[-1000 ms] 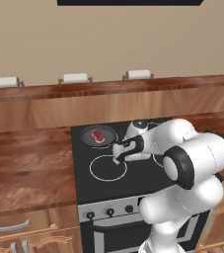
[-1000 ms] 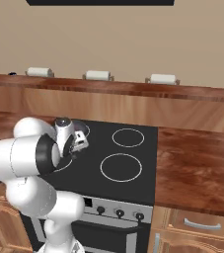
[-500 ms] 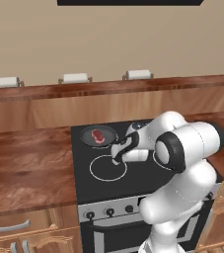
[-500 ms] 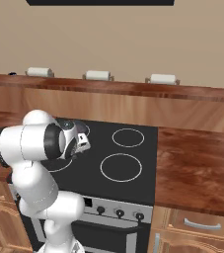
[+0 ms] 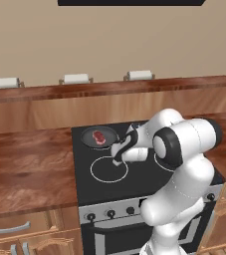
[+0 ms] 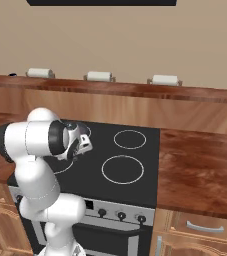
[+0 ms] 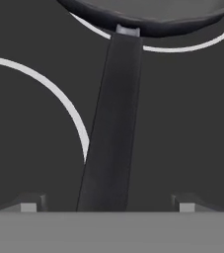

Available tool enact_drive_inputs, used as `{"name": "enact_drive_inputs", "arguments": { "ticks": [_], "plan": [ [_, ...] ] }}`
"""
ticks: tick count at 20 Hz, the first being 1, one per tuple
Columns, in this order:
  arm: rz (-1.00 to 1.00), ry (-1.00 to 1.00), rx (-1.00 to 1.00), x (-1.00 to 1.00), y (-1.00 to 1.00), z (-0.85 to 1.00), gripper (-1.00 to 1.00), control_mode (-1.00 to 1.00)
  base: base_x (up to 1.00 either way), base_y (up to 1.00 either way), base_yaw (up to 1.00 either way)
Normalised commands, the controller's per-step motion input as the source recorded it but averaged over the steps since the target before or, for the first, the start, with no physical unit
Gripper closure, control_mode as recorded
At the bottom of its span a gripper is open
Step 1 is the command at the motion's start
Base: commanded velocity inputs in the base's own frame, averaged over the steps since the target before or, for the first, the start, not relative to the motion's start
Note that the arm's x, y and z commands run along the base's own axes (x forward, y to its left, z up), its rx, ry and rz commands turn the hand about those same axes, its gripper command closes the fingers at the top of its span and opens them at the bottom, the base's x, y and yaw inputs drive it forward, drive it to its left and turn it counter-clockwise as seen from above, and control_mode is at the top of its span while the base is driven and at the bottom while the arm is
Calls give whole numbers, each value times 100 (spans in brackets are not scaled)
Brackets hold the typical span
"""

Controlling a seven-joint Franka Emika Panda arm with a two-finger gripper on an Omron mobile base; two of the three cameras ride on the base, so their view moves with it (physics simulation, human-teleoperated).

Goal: Pick up the pan with the steak in it and place it on the dining table. Then place the steak on the plate.

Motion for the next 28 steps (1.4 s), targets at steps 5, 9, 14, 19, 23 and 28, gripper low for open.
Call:
{"name": "enact_drive_inputs", "arguments": {
  "ticks": [5,9,14,19,23,28],
  "plan": [
    [0,0,0,0,0,-2,100,-100,0,0,0],
    [0,0,0,0,0,0,100,-100,0,0,0],
    [0,-1,1,-11,0,19,100,-100,0,0,0],
    [0,0,2,-40,-5,43,100,-100,0,0,0],
    [0,-2,2,-56,-17,47,100,-100,0,0,0],
    [0,-10,10,-65,-33,39,100,-100,0,0,0]
  ]
}}
